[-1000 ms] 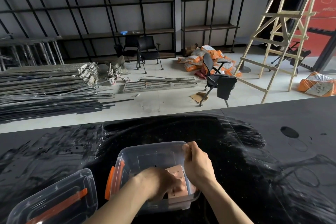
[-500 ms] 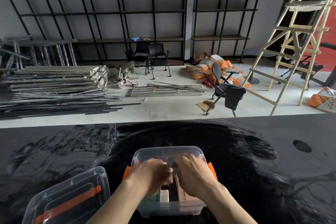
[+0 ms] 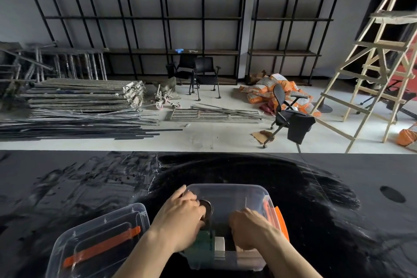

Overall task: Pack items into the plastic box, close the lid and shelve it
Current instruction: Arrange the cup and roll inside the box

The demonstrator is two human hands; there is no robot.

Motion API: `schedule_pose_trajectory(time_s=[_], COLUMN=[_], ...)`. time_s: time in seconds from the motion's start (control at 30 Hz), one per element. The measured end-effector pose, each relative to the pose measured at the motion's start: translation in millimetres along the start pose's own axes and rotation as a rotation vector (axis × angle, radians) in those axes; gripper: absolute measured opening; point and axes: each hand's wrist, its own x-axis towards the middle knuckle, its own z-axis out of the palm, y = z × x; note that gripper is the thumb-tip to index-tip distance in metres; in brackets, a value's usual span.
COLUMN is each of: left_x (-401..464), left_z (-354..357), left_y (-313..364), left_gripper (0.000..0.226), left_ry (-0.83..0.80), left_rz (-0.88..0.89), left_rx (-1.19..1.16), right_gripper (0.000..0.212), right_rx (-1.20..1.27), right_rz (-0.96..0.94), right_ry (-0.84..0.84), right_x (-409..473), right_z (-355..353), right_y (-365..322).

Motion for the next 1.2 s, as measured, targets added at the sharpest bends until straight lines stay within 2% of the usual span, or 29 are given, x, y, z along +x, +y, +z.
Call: schedule_pose_trajectory(time_s=[0.07,0.13,0.2,0.27,0.33,0.47,0.53,0.67,0.73,0.87,0.97,1.03,1.2], left_x=[-2,-3,-5,-8,-6,1,2,2,2,1,1,1,1], left_z=[0,-2,0,5,13,23,29,36,36,39,40,40,39], left_y=[0,-1,-4,-10,-12,-2,4,8,8,8,9,9,9], left_gripper=[0.034,0.032,0.028,0.029,0.034,0.040,0.038,0.040,0.041,0.040,0.039,0.039,0.038], left_ry=[0.002,0.071,0.252,0.447,0.548,0.446,0.427,0.437,0.437,0.449,0.468,0.467,0.466], left_rz=[-0.013,-0.016,-0.072,-0.206,-0.357,-0.561,-0.587,-0.639,-0.637,-0.624,-0.617,-0.619,-0.616], left_rx=[-0.004,-0.080,-0.247,-0.439,-0.652,-1.093,-1.126,-1.143,-1.137,-1.102,-1.081,-1.082,-1.078], right_gripper=[0.023,0.022,0.019,0.022,0.028,0.035,0.039,0.036,0.025,0.029,0.004,0.017,0.006], right_rx=[0.011,0.024,0.062,0.145,0.229,0.365,0.384,0.545,0.638,0.752,0.788,0.833,0.983], right_rz=[-0.004,-0.014,-0.017,-0.003,0.011,0.125,0.162,0.191,0.203,0.200,0.167,0.155,0.134], right_ry=[0.004,0.009,0.035,0.089,0.071,-0.133,-0.222,-0.259,-0.242,-0.178,-0.127,-0.116,-0.116], right_x=[0,-3,-5,-5,-4,-3,-2,0,-2,-4,-9,-11,-17], right_z=[1,1,-2,-6,-10,-10,-10,-12,-13,-19,-21,-19,-16], right_y=[-1,-3,-3,-7,-14,-28,-30,-32,-32,-28,-27,-27,-34])
